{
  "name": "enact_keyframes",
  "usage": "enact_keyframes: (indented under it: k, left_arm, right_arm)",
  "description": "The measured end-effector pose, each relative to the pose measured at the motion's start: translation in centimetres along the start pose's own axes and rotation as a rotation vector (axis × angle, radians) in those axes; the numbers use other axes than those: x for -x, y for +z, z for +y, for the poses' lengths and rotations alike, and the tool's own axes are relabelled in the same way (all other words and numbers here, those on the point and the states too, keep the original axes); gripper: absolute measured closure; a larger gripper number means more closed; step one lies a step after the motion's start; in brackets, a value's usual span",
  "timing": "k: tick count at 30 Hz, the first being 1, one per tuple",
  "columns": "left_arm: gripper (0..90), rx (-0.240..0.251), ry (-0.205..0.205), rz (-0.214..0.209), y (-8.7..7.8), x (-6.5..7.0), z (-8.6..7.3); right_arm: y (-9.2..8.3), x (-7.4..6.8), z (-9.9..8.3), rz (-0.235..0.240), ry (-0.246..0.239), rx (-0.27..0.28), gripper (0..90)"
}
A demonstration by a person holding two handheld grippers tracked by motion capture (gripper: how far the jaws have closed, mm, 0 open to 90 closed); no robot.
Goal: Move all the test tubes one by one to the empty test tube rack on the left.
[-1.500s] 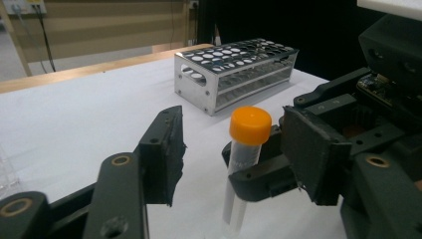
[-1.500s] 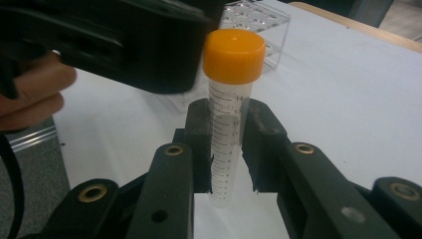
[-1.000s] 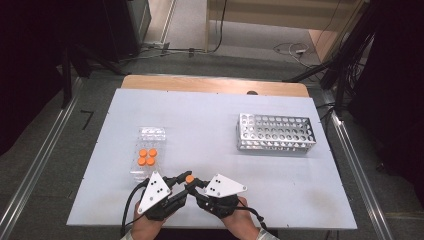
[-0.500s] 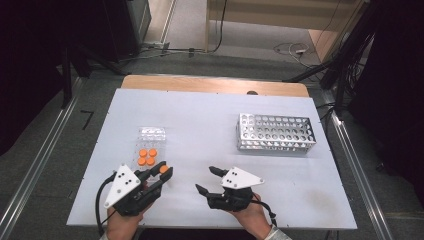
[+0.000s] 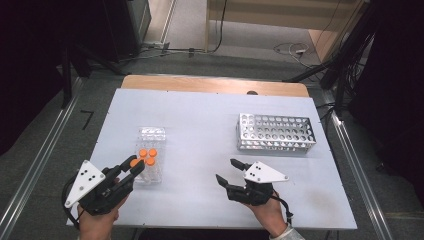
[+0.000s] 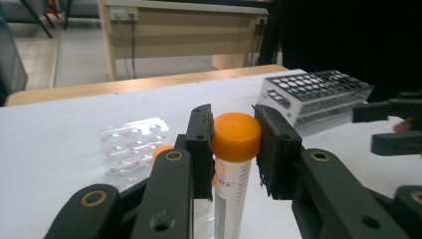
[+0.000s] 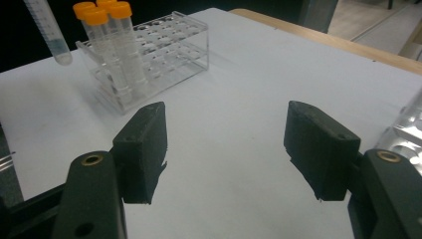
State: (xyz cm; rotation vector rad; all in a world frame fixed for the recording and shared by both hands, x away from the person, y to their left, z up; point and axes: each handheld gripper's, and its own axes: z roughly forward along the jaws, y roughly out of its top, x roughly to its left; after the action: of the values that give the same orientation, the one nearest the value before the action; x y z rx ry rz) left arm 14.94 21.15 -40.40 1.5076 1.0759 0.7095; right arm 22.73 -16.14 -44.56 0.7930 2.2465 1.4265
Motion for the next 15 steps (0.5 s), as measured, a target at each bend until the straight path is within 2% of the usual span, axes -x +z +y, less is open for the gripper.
enact_keyframes:
  k: [5, 8, 15]
  left_arm:
    - [70.0, 0.024, -0.004, 0.061, -0.3, -1.1, 0.4]
    - [70.0, 0.041, 0.011, 0.117, -0.2, -1.7, 0.5]
    - [70.0, 0.035, 0.008, 0.151, 1.0, -2.8, 0.4]
  right_arm:
    - [-1.0, 1.0, -0.3, -0.030, 0.015, 0.008, 32.0]
    - [-1.4, 1.3, -0.5, -0.044, 0.025, 0.007, 32.1]
    - [-1.9, 1.9, -0.5, -0.063, 0.034, 0.017, 32.1]
